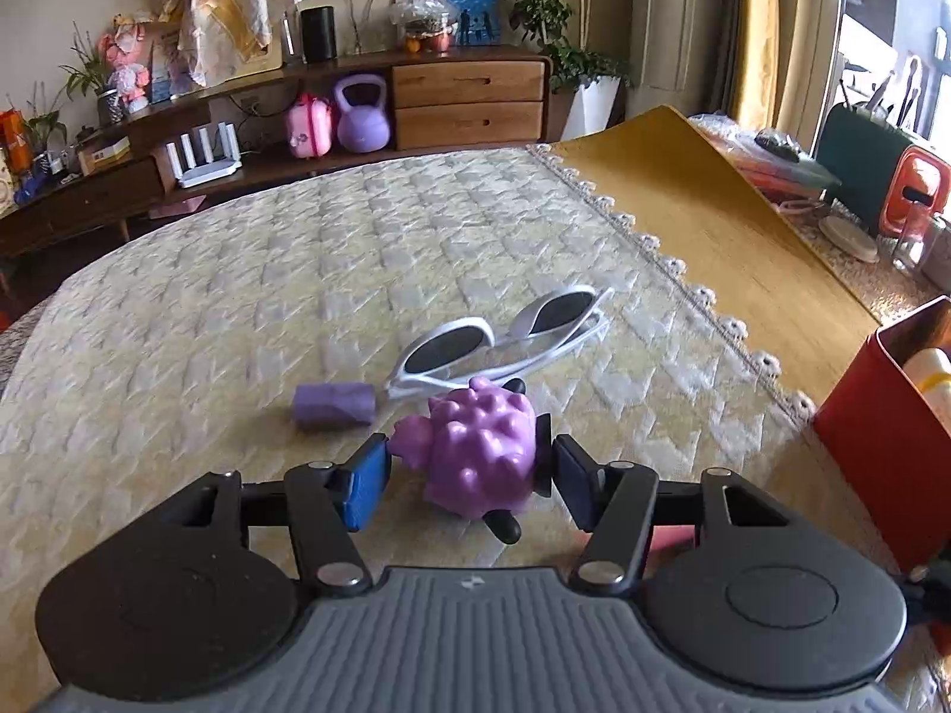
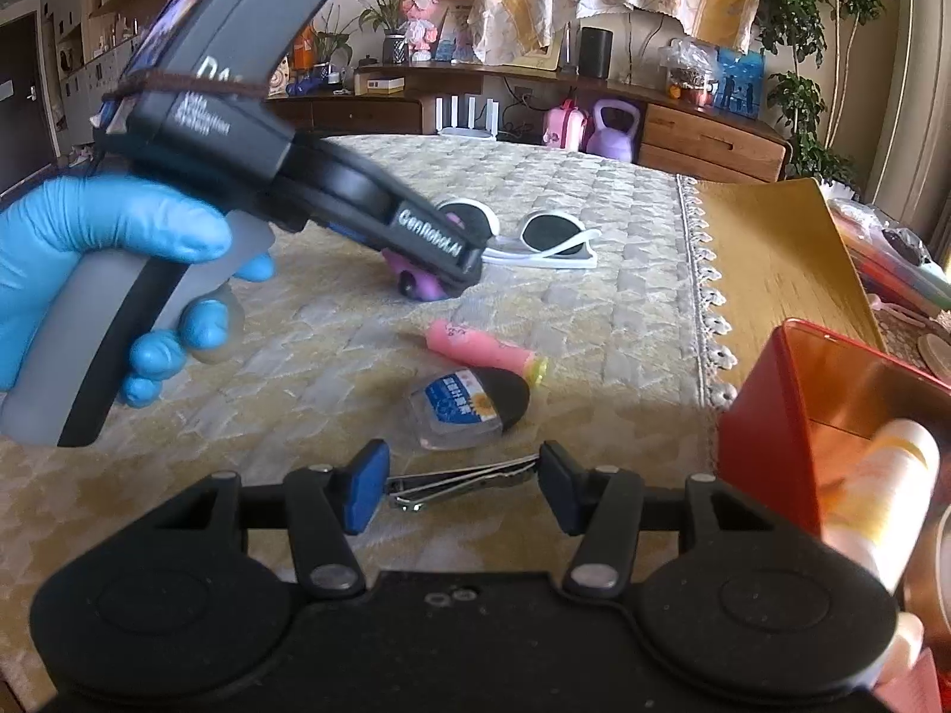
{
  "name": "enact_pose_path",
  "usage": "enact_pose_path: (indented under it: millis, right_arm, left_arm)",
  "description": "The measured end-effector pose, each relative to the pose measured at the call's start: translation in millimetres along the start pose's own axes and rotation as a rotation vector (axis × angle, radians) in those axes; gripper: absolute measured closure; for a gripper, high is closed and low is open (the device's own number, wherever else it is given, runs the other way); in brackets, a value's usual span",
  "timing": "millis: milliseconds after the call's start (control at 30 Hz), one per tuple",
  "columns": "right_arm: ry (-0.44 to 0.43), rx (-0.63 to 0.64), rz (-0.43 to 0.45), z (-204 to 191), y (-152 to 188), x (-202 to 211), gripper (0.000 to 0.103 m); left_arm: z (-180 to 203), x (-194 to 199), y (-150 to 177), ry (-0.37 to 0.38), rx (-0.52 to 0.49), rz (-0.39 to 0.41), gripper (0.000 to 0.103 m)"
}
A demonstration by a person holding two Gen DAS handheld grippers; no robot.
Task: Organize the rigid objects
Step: 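Close left tool on the purple spiky toy while right tool closes on the nail clipper, then carry the purple toy with left tool while right tool carries the clipper over the tin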
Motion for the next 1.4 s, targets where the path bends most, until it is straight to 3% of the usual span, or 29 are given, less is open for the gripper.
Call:
enact_pose_path:
  millis: [600, 1000, 1400]
  right_arm:
    - [0.037, -0.016, 0.06, 22, -1, 84, 0.048]
    - [0.11, -0.031, 0.09, 49, 12, 130, 0.048]
    - [0.207, -0.091, 0.089, 97, 28, 148, 0.048]
  left_arm:
    - [21, 78, 12, 0.024, -0.001, 0.024, 0.046]
    - [68, 138, 15, 0.131, -0.032, 0.057, 0.046]
    - [136, 153, 8, 0.276, -0.122, 0.074, 0.046]
Point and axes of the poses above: each gripper's, at about its wrist camera, not at the fingertips, and x roughly against the way its jaws point, z to its right, y to its underside, the point moved 3 cm from there along -x, roughly the way its jaws point, and after that the axes turned 9 degrees about y, right-handed, at the moved point
